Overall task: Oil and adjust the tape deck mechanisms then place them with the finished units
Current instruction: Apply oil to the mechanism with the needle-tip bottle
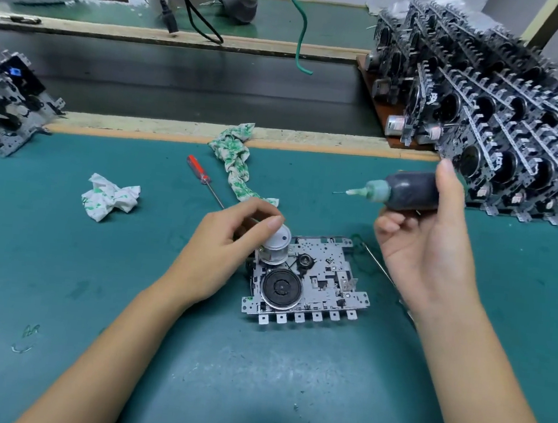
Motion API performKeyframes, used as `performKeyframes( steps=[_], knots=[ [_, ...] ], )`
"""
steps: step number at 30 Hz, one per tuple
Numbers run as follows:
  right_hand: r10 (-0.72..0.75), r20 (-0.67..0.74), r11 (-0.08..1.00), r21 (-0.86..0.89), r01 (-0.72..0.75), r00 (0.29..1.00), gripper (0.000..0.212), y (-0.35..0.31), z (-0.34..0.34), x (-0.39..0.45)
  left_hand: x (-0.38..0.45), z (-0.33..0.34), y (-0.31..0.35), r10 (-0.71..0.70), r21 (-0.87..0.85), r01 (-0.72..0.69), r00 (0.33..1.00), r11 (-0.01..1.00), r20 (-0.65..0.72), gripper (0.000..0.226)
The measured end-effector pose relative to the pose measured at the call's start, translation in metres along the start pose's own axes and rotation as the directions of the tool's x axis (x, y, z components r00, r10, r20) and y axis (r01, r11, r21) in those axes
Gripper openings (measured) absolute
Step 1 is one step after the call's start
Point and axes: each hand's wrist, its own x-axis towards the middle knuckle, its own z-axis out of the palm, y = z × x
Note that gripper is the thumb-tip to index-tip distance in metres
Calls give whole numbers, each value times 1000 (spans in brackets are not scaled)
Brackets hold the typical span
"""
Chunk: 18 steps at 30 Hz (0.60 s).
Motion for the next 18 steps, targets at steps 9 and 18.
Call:
performKeyframes(
  steps=[9, 18],
  knots=[
    [34, 6, 998, 48, -35, 999, 33, 1, 3, 0, -4, 0, 3, 52, 96, -45, 997, 994, -63, 32],
    [52, 25, 987, 151, -55, 998, 30, -2, 4, -1, -12, 20, 5, 150, 421, -26, 953, 906, -263, 31]
  ],
)
